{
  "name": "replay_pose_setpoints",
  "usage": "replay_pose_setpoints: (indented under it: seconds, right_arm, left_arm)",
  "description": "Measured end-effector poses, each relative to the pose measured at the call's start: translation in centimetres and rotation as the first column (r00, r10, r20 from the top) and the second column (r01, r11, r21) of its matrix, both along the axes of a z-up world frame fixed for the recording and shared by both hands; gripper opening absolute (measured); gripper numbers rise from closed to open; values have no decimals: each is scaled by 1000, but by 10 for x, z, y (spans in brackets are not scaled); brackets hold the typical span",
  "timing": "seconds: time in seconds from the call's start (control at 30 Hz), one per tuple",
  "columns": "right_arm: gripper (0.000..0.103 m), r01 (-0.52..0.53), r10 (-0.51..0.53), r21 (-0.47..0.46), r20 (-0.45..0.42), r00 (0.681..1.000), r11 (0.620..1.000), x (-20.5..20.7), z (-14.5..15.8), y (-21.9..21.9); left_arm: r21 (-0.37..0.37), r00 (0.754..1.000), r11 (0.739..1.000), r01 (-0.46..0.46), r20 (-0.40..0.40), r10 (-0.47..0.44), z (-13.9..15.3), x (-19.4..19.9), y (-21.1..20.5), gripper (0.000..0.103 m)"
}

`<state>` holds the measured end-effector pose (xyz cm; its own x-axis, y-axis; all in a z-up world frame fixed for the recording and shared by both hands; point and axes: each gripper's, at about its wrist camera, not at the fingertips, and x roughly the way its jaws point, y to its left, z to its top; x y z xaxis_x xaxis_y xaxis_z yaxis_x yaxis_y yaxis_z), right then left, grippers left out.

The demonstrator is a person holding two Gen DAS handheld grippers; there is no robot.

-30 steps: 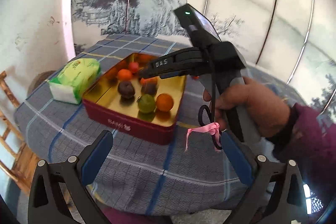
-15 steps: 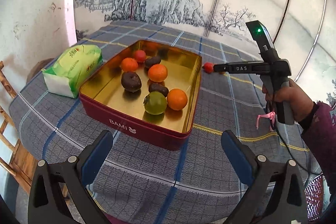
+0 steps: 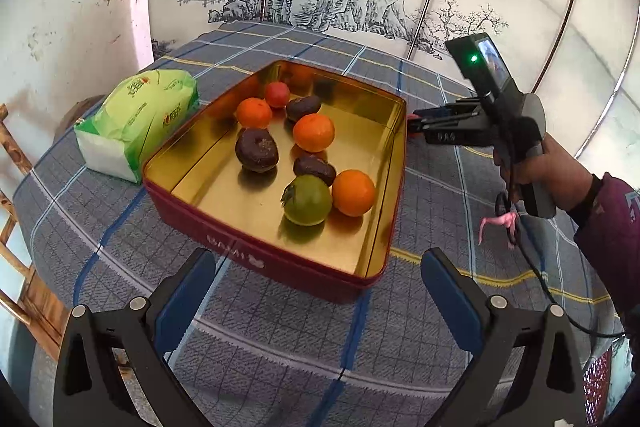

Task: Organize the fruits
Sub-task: 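Move both grippers to the tomato and the two tan fruits on the cloth, then grasp the two tan fruits with the left gripper while the right grasps the tomato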

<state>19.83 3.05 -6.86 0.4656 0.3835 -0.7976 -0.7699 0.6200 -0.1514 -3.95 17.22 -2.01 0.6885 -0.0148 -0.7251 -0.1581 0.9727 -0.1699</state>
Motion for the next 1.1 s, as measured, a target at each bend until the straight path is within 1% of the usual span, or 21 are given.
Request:
replay_pose_setpoints:
  seconds: [0.1,0.17,0.2,0.23,0.27,0.3,0.33,0.4,0.5,0.53,0.6,0.67,0.7,0.73,0.8,0.87,0.97,1.1]
  right_arm:
    - [33,49,-49,-13,-7,999,999,-3,1,-9]
    - [33,101,-100,33,-22,995,994,-14,6,-34]
    - [33,120,-118,71,-29,993,990,-21,10,-49]
    - [33,149,-146,118,-39,989,982,-33,15,-70]
    - [33,176,-172,140,-41,984,974,-42,17,-84]
    - [33,217,-214,157,-37,976,963,-54,17,-106]
    - [33,252,-250,162,-34,968,954,-61,17,-123]
    - [33,316,-316,170,-29,948,933,-73,16,-156]
    - [33,425,-425,170,-38,905,889,-79,8,-203]
    - [33,464,-462,177,-56,885,868,-81,4,-221]
    - [33,516,-512,184,-76,856,836,-83,-3,-244]
    - [33,545,-538,190,-94,838,816,-84,-10,-258]
    - [33,551,-542,213,-103,834,807,-85,-12,-264]
    - [33,554,-544,235,-113,832,799,-86,-13,-267]
    - [33,559,-548,260,-123,828,787,-86,-15,-272]
    - [34,573,-556,255,-144,819,778,-84,-18,-272]
    - [34,585,-567,261,-150,810,768,-83,-18,-275]
    - [34,588,-556,289,-191,809,756,-82,-20,-280]
  left_arm:
    - [11,1000,1000,7,22,-7,9,2,-6,101]
    - [34,999,999,18,48,-19,16,1,-12,101]
    - [47,998,998,28,60,-31,19,1,-15,101]
    - [65,996,997,43,71,-48,23,3,-20,101]
    - [87,994,994,67,79,-74,27,6,-27,101]
    - [101,991,990,96,82,-104,30,11,-33,101]
    - [112,984,983,149,77,-158,34,20,-43,101]
    - [119,974,971,209,68,-218,42,36,-57,101]
    - [128,945,946,297,104,-311,57,68,-81,102]
    - [130,942,943,306,100,-320,60,81,-88,102]
    - [93,933,935,343,85,-351,63,114,-99,102]
    - [83,931,931,356,51,-361,62,152,-112,102]
    - [82,931,929,362,29,-365,60,165,-117,101]
    - [73,925,923,379,-10,-379,54,187,-124,101]
    - [76,924,921,381,-70,-376,42,217,-133,101]
    - [104,923,920,378,-120,-365,27,238,-141,101]
    - [153,925,918,367,-167,-342,6,258,-147,101]
    - [153,922,920,361,-206,-328,-16,270,-149,101]
